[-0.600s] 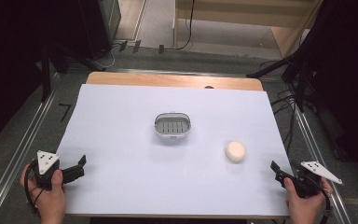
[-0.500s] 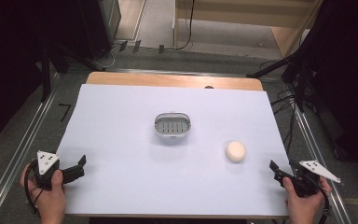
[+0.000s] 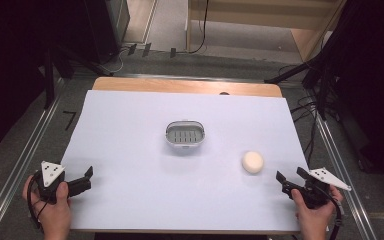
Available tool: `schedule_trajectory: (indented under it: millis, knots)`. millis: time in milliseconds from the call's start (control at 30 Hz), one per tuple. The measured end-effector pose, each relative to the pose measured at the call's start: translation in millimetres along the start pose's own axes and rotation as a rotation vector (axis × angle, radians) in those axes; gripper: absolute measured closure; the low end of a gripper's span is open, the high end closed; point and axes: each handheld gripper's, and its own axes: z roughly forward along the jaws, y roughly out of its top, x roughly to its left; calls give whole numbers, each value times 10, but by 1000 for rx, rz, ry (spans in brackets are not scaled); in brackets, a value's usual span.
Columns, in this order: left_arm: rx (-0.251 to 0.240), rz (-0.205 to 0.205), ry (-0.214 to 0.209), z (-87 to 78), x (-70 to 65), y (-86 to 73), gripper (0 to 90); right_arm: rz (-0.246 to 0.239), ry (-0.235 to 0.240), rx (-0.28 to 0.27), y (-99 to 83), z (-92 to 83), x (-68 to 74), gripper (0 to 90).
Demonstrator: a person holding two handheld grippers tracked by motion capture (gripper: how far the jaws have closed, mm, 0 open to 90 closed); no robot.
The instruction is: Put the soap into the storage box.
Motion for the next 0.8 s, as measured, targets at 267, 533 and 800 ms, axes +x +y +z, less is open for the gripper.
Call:
schedule_trajectory:
  millis: [267,533,800]
  knots:
    - [0,0,-2,-2,3,0,0,-8,41,17,20,78,135,149]
    - [-1,-1,-1,-2,1,-1,0,-27,72,37,15,154,259,148]
    - [-3,2,0,-3,0,-2,0,-46,99,49,19,208,371,140]
